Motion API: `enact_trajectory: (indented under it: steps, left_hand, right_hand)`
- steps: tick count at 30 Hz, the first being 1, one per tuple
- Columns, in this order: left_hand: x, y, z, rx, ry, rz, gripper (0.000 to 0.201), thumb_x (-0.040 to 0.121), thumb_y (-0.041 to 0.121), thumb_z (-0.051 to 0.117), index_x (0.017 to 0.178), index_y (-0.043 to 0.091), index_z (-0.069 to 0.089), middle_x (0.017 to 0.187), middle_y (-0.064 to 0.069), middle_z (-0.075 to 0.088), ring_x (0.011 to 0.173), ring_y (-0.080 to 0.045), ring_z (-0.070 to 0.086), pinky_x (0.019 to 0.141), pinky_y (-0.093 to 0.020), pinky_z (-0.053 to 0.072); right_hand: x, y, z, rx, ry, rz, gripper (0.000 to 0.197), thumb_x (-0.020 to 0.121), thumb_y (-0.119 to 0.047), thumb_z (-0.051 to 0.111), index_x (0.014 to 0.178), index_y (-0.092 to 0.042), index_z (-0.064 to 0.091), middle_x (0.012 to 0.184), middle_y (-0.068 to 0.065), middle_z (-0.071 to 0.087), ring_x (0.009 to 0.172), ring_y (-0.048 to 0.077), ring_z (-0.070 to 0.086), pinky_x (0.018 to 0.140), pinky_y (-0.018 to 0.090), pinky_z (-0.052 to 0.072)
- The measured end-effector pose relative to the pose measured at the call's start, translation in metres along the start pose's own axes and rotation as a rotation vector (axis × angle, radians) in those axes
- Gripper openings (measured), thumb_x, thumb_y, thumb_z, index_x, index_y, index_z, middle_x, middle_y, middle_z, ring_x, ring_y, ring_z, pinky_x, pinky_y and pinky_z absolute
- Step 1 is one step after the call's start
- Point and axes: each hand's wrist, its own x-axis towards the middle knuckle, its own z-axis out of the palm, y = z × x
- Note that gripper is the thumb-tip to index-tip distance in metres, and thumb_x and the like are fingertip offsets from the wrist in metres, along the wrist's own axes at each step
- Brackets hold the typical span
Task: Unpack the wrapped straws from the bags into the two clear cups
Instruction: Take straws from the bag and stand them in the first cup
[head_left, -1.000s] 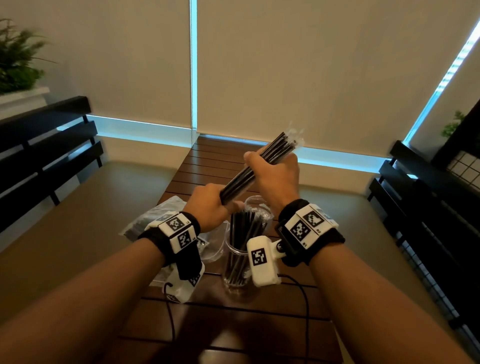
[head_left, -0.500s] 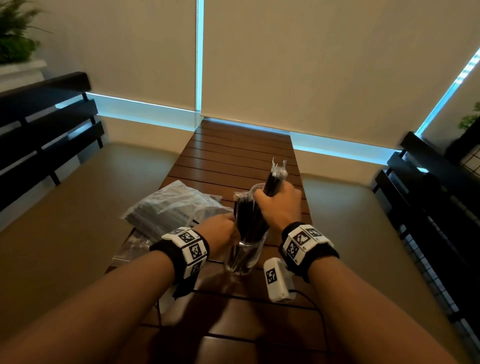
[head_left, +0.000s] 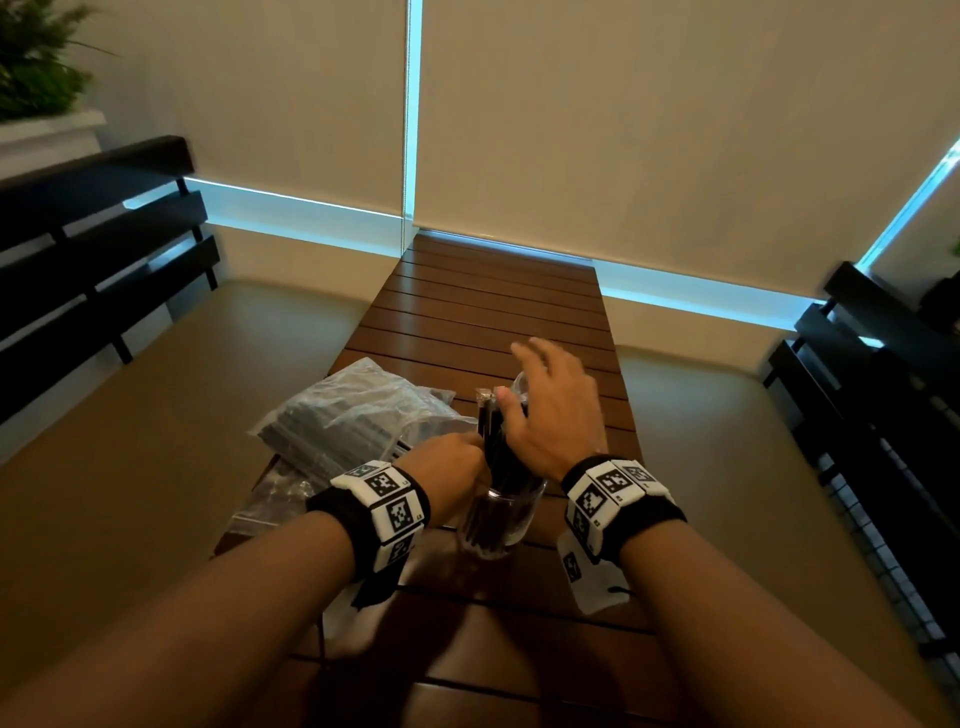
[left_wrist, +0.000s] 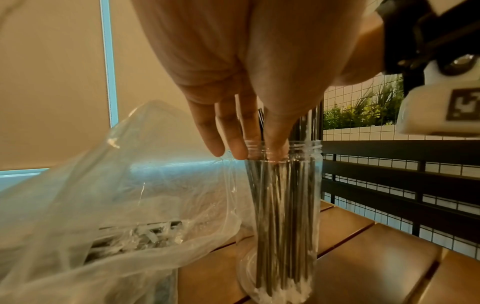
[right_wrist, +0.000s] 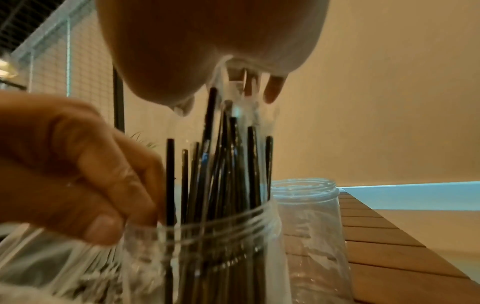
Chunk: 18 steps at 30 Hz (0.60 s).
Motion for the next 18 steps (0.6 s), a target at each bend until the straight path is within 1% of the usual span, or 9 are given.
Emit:
enact_trajectory:
  steps: [3,5,7,9,11,13,15,17,18]
  left_hand:
    - [-0.002,-0.001,-0.002,0.006,0.023,0.019,0.019,0.094,0.016,0.052,0.095,0.011,0.07,0.107,-0.004,0.06,0.09,-0.021,0.06,0.08,-0.034,0.051]
    - [-0.005,-0.002,-0.007,0.024,0.068,0.018,0.016,0.092,0.021,0.057,0.096,0.015,0.071,0.108,0.0,0.058,0.09,-0.018,0.059,0.08,-0.033,0.052]
    - [-0.01,-0.005,-0.015,0.072,0.156,-0.105,0.018,0.089,0.031,0.062,0.103,0.02,0.064,0.111,0.004,0.051,0.087,-0.016,0.058,0.077,-0.035,0.054]
    - [-0.015,-0.011,-0.024,0.141,0.271,-0.265,0.031,0.082,0.038,0.069,0.101,0.02,0.051,0.109,0.003,0.042,0.08,-0.017,0.055,0.07,-0.036,0.056]
    - [-0.017,-0.022,-0.031,0.157,0.311,-0.399,0.049,0.074,0.045,0.076,0.099,0.023,0.04,0.107,0.002,0.038,0.082,-0.018,0.051,0.068,-0.037,0.056]
    - [-0.021,-0.034,-0.035,0.125,0.236,-0.53,0.057,0.071,0.049,0.076,0.103,0.023,0.037,0.109,0.0,0.038,0.089,-0.022,0.053,0.072,-0.039,0.054]
    - [-0.025,-0.046,-0.035,0.108,0.122,-0.596,0.041,0.081,0.041,0.067,0.107,0.023,0.041,0.111,0.0,0.049,0.092,-0.024,0.057,0.075,-0.038,0.051]
    - [-0.031,-0.056,-0.034,0.105,0.12,-0.604,0.007,0.09,0.027,0.053,0.09,0.024,0.047,0.102,-0.002,0.061,0.083,-0.023,0.056,0.07,-0.035,0.048]
    - [-0.033,-0.06,-0.034,0.099,0.141,-0.604,0.011,0.091,0.022,0.049,0.08,0.024,0.046,0.096,-0.003,0.063,0.079,-0.023,0.055,0.067,-0.034,0.046]
  right_hand:
    - [-0.009,-0.001,0.011,-0.006,-0.223,-0.117,0.041,0.101,-0.034,0.034,0.134,-0.014,0.049,0.131,0.004,0.054,0.124,0.022,0.047,0.104,0.04,0.038]
    - [-0.014,0.0,0.013,-0.019,-0.283,-0.126,0.042,0.102,-0.033,0.031,0.137,-0.013,0.046,0.129,0.004,0.055,0.12,0.02,0.049,0.103,0.039,0.038]
    - [-0.013,-0.001,0.01,-0.025,-0.293,-0.1,0.046,0.102,-0.038,0.03,0.14,-0.015,0.044,0.136,0.004,0.052,0.126,0.02,0.045,0.107,0.04,0.034]
    - [-0.01,-0.006,0.004,-0.024,-0.204,-0.073,0.045,0.1,-0.043,0.031,0.134,-0.02,0.05,0.136,0.003,0.051,0.127,0.021,0.044,0.106,0.042,0.033]
    - [-0.007,-0.019,-0.003,-0.043,-0.026,-0.113,0.032,0.096,-0.042,0.039,0.111,-0.024,0.06,0.117,-0.001,0.058,0.108,0.019,0.05,0.092,0.04,0.04]
    - [-0.003,-0.036,-0.009,-0.031,0.042,-0.216,0.021,0.093,-0.036,0.044,0.093,-0.022,0.059,0.095,-0.004,0.058,0.086,0.017,0.049,0.076,0.035,0.043]
    - [-0.002,-0.054,-0.012,0.048,-0.146,-0.318,0.018,0.094,-0.03,0.045,0.088,-0.018,0.058,0.085,-0.002,0.057,0.075,0.017,0.05,0.067,0.035,0.045]
    - [-0.003,-0.07,-0.007,0.059,-0.383,-0.376,0.016,0.093,-0.023,0.049,0.087,-0.014,0.061,0.085,0.002,0.059,0.074,0.021,0.055,0.064,0.037,0.049]
    - [-0.004,-0.077,-0.001,0.03,-0.463,-0.395,0.014,0.091,-0.018,0.052,0.086,-0.012,0.063,0.084,0.004,0.061,0.073,0.023,0.057,0.064,0.038,0.051]
